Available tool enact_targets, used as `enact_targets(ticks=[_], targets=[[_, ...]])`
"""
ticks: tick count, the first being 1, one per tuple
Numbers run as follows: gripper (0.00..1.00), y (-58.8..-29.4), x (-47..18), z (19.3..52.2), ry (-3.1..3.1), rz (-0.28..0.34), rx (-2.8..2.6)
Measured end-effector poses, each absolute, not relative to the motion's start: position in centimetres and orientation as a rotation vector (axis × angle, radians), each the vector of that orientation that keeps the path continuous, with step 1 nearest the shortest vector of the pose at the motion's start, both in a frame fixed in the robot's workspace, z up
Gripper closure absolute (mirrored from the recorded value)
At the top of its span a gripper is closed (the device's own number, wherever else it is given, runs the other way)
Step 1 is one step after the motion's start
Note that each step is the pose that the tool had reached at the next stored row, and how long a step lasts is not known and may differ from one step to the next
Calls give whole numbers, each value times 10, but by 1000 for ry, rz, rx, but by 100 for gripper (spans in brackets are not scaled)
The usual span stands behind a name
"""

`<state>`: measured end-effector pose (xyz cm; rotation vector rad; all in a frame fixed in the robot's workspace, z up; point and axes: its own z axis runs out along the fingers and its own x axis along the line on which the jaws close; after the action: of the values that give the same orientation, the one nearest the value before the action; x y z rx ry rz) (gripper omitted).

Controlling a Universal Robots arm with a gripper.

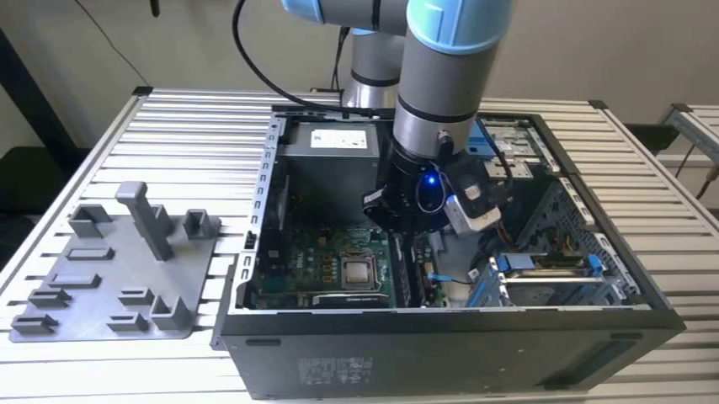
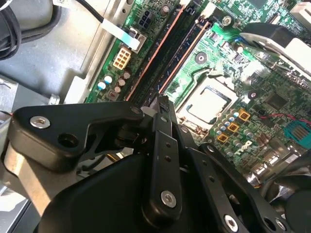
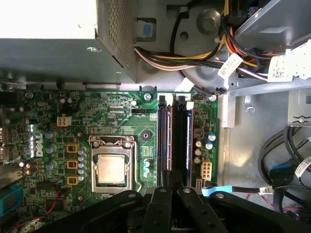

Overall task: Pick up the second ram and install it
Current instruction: 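Press down the second ram until it locks into place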

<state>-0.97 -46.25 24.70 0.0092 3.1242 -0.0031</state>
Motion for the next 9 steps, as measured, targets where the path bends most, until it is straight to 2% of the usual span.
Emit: enact_targets(ticks=[9], targets=[[89, -463, -10, 247, 3121, -2, -141]])
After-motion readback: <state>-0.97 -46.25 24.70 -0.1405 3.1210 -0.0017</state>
